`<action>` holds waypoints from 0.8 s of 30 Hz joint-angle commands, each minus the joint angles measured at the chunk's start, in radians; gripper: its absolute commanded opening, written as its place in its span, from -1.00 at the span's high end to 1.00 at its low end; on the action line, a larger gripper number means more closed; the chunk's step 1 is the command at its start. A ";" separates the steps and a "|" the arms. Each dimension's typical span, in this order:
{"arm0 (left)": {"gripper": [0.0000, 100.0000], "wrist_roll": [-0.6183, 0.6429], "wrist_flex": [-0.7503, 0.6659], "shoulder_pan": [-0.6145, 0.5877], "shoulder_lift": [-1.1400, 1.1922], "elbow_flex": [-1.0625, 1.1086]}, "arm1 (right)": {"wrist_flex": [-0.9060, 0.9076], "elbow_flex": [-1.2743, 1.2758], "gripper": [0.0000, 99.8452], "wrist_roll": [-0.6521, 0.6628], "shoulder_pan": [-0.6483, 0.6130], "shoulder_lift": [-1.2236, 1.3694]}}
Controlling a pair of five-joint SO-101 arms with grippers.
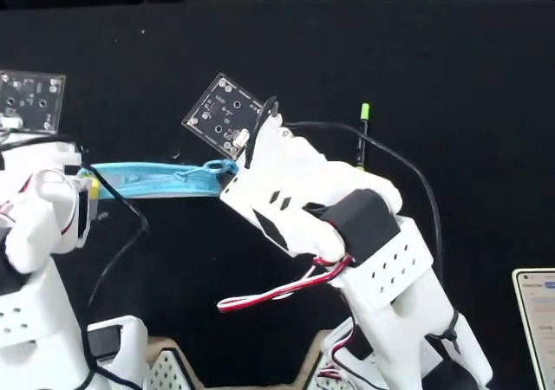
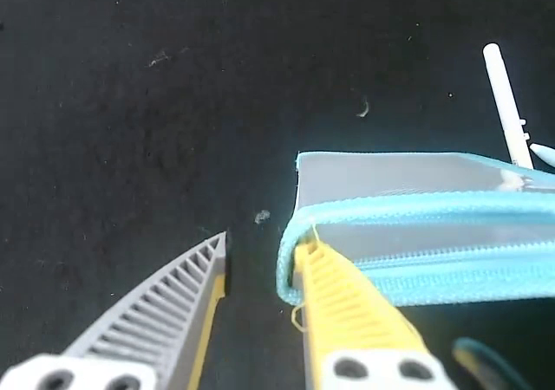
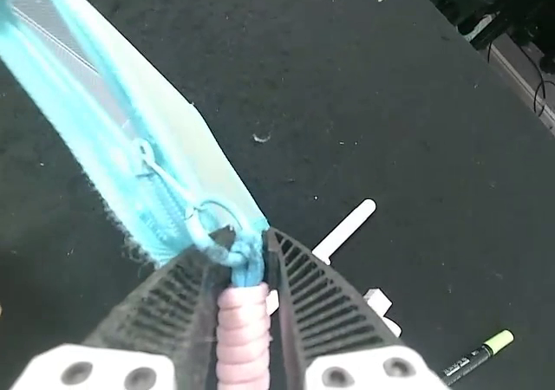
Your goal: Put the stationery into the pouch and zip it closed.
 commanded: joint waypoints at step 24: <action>0.71 0.037 0.029 0.163 -0.144 -0.189 | -0.015 0.001 0.98 0.000 0.005 0.004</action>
